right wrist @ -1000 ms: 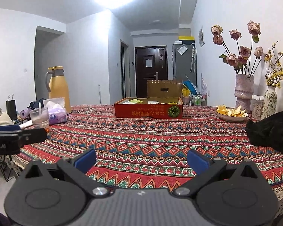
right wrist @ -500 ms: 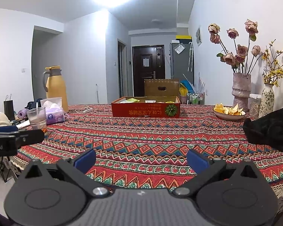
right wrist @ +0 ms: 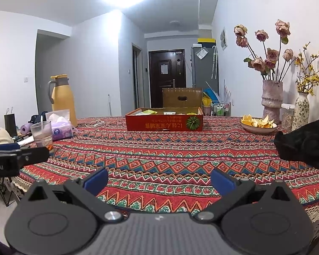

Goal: Organize snacks

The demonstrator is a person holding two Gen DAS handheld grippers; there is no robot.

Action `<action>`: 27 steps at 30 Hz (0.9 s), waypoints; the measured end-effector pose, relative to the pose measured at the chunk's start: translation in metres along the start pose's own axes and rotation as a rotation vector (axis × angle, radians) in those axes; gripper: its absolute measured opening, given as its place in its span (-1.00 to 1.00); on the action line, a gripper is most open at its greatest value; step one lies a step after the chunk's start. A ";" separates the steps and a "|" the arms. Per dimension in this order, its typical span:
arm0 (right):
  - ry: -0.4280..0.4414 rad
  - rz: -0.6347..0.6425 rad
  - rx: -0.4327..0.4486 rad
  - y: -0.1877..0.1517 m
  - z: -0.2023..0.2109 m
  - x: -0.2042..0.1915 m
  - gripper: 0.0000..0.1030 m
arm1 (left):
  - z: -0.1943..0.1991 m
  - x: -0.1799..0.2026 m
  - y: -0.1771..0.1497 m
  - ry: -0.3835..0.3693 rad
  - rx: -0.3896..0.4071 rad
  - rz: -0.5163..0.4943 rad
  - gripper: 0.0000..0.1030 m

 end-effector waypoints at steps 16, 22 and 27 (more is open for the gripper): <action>0.001 0.002 0.001 0.000 -0.001 0.000 0.99 | 0.000 0.000 -0.001 0.007 -0.003 0.000 1.00; 0.000 0.000 0.000 -0.001 -0.002 0.000 0.99 | 0.001 -0.001 0.000 0.010 -0.001 -0.003 1.00; 0.001 0.000 0.000 -0.001 -0.002 0.001 0.99 | 0.001 -0.002 0.000 0.010 -0.001 -0.003 1.00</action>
Point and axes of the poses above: each gripper's, at about its wrist camera, not at the fingertips, and z roughly against the way its jaws point, x to its right, y to its top, the point moved 10 cm from there along -z, roughly the way its jaws point, and after that the axes turned 9 degrees about x, right-handed, at the moved point
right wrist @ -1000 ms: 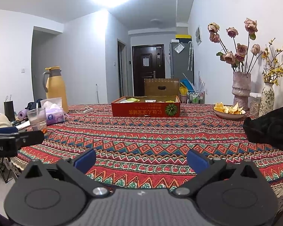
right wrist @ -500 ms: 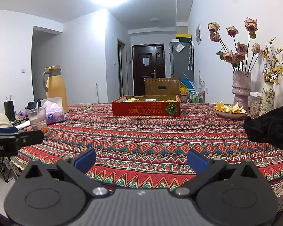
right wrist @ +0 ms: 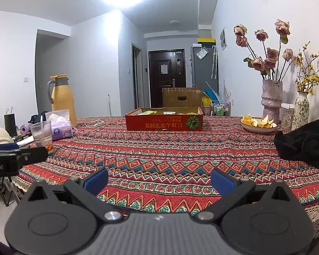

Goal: Organize snacks

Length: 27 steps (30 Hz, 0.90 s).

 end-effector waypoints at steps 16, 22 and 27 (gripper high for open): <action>-0.001 0.011 0.008 0.001 0.001 0.000 0.99 | 0.000 0.002 0.001 0.004 0.004 -0.008 1.00; -0.003 0.011 0.008 0.001 0.001 0.000 0.99 | 0.000 0.002 0.001 0.001 0.005 -0.010 1.00; -0.003 0.013 0.009 0.002 0.002 -0.001 0.99 | -0.001 0.003 0.001 0.001 0.005 -0.012 1.00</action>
Point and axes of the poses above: each gripper's, at about its wrist camera, not at the fingertips, and z roughly against the way its jaws point, x to its right, y to its top, the point moved 10 cm from there along -z, roughly the way its jaws point, and after that the axes turned 9 degrees about x, right-handed, at the moved point
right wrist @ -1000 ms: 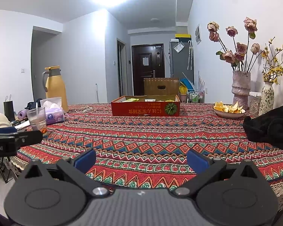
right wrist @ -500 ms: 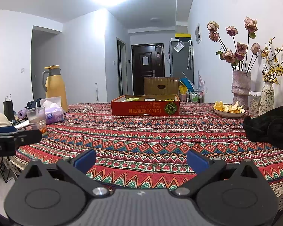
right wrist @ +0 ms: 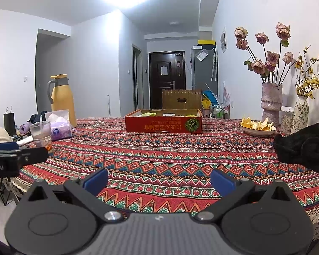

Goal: Organize snacks

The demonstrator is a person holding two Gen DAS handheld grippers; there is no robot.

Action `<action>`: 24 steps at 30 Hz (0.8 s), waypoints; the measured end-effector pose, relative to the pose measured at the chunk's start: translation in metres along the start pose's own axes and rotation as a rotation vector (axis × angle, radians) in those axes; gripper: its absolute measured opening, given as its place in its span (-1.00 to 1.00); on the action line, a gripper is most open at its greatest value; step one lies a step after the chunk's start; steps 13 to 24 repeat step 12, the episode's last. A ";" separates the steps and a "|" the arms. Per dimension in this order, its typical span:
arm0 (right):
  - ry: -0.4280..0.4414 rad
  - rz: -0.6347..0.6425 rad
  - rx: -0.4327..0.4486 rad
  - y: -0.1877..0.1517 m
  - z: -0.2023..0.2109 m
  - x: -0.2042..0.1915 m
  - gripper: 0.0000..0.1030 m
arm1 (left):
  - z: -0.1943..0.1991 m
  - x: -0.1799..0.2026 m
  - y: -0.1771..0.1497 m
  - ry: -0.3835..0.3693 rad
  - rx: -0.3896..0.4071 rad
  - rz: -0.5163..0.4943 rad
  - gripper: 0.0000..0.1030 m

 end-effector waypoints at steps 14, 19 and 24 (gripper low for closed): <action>0.006 -0.005 -0.011 -0.003 -0.003 -0.001 0.99 | -0.002 0.002 -0.002 -0.013 -0.003 -0.001 1.00; 0.006 -0.005 -0.011 -0.003 -0.003 -0.001 0.99 | -0.002 0.002 -0.002 -0.013 -0.003 -0.001 1.00; 0.006 -0.005 -0.011 -0.003 -0.003 -0.001 0.99 | -0.002 0.002 -0.002 -0.013 -0.003 -0.001 1.00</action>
Point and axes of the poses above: each gripper's, at about its wrist camera, not at the fingertips, and z roughly against the way its jaws point, x to its right, y to its top, the point moved 10 cm from there along -z, roughly the way its jaws point, and after that the axes turned 9 degrees about x, right-handed, at the moved point
